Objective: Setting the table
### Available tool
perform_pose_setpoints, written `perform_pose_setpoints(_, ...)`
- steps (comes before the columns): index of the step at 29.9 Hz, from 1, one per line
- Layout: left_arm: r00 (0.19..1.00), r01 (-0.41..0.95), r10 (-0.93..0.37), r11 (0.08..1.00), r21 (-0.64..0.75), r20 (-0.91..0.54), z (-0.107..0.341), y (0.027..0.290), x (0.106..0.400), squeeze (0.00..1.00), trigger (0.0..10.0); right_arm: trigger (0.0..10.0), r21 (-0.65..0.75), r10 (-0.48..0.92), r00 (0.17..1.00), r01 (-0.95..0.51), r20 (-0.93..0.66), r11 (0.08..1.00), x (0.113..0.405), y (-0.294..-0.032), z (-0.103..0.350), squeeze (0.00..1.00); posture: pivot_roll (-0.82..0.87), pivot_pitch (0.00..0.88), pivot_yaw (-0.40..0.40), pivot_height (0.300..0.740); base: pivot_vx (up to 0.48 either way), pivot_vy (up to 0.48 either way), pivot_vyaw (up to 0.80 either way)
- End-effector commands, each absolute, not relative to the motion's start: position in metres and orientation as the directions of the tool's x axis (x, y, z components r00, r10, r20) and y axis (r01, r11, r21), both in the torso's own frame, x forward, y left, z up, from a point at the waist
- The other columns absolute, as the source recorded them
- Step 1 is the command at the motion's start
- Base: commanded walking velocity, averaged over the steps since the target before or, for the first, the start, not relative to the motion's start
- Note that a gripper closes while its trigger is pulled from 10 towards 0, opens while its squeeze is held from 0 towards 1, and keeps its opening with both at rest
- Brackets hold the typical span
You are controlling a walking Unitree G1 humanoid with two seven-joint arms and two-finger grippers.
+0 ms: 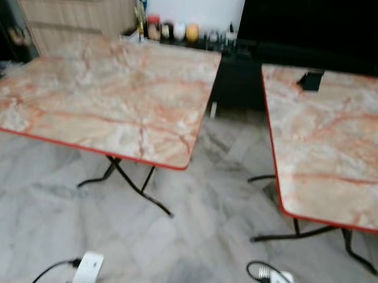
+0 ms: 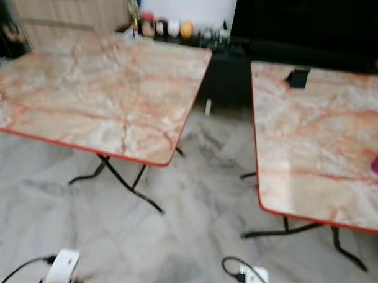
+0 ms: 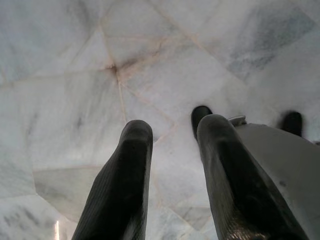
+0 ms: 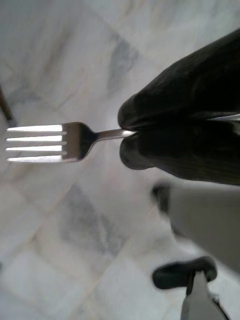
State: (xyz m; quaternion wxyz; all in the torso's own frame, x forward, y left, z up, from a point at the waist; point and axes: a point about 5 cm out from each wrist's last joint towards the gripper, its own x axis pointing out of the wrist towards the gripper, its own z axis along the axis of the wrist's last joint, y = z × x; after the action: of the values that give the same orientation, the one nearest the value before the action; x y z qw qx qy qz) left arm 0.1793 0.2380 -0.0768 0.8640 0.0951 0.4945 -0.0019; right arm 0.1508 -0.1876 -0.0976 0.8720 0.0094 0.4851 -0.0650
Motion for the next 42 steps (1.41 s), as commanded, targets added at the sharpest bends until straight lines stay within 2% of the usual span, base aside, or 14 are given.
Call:
perform_pose_setpoints(1,0.517,0.107,0.080,0.982,0.157,-0.852,-0.076,0.235,0.182,0.00,10.0,10.0,-0.067,-0.129,0.519,0.136,-0.845,0.988,0.149,-0.197,-0.097,0.00,0.02,0.000,-0.033,0.740,0.000,-0.270,0.00)
perform_pose_setpoints(17,0.510,0.121,0.077,0.980,0.160,-0.856,-0.077,0.236,0.179,0.00,10.0,10.0,-0.065,-0.130,0.520,0.142,-0.844,0.988,0.146,-0.193,-0.098,0.00,0.01,0.000,-0.022,0.740,0.000,-0.270,0.00)
perform_pose_setpoints(22,0.509,0.124,0.074,0.980,0.158,-0.858,-0.077,0.236,0.179,0.00,10.0,10.0,-0.054,-0.114,0.533,0.128,-0.838,0.990,0.150,-0.189,-0.097,0.00,0.01,0.000,-0.024,0.740,0.000,-0.267,-0.70)
perform_pose_setpoints(42,0.516,0.111,0.079,0.981,0.158,-0.853,-0.076,0.236,0.182,0.00,10.0,10.0,-0.064,-0.125,0.568,0.127,-0.813,0.990,0.161,-0.189,-0.093,0.00,0.01,0.000,-0.028,0.740,0.000,-0.267,0.00)
